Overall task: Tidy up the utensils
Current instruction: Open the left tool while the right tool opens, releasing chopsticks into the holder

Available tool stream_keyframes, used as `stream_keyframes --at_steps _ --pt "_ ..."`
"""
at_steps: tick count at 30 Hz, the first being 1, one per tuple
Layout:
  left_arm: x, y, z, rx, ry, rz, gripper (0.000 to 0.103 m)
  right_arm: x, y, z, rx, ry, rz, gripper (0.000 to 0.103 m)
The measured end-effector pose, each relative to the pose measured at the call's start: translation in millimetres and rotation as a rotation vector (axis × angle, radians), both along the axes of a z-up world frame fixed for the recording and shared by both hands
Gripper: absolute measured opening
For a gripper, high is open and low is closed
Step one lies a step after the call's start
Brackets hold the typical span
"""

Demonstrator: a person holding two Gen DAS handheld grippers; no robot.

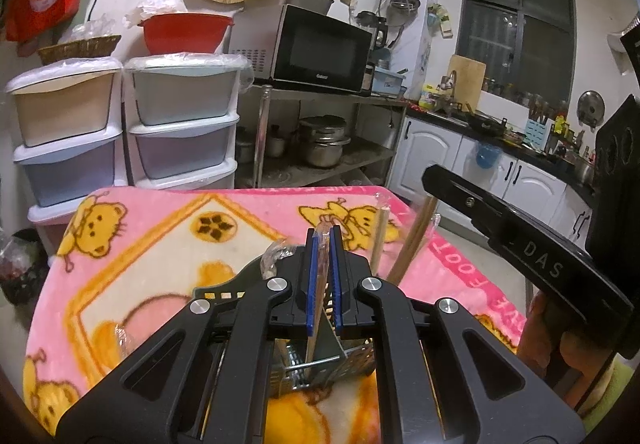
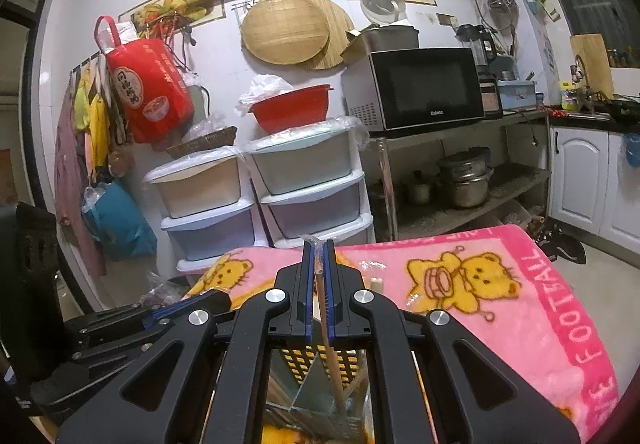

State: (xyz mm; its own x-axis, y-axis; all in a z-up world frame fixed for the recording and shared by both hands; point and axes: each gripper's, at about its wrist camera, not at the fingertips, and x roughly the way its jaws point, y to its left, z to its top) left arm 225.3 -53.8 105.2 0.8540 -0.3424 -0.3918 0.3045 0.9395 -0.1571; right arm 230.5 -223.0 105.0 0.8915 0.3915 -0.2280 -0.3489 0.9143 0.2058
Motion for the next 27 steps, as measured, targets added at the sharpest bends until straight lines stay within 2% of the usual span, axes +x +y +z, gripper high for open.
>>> stream_keyframes --at_steps 6,8,15,24,27 --pt "-0.9 4.6 -2.2 -0.004 0.008 0.013 0.004 0.1 -6.3 -5.1 0.0 0.029 -0.03 0.006" --pt "-1.3 6.2 -2.6 -0.007 0.012 0.02 0.005 -0.2 -8.9 -7.1 -0.001 0.04 -0.04 0.012" --pt "-3.7 11.6 -4.6 -0.02 0.026 0.036 0.015 -5.6 -17.3 -11.2 0.0 0.057 -0.066 0.019" --pt "-9.9 15.8 -3.1 -0.03 0.02 0.045 0.04 -15.1 -26.8 -15.4 0.001 0.08 -0.092 0.027" --pt "-14.5 19.7 -2.1 -0.047 0.016 0.056 0.049 -19.2 -30.2 -15.8 0.006 0.085 -0.095 0.032"
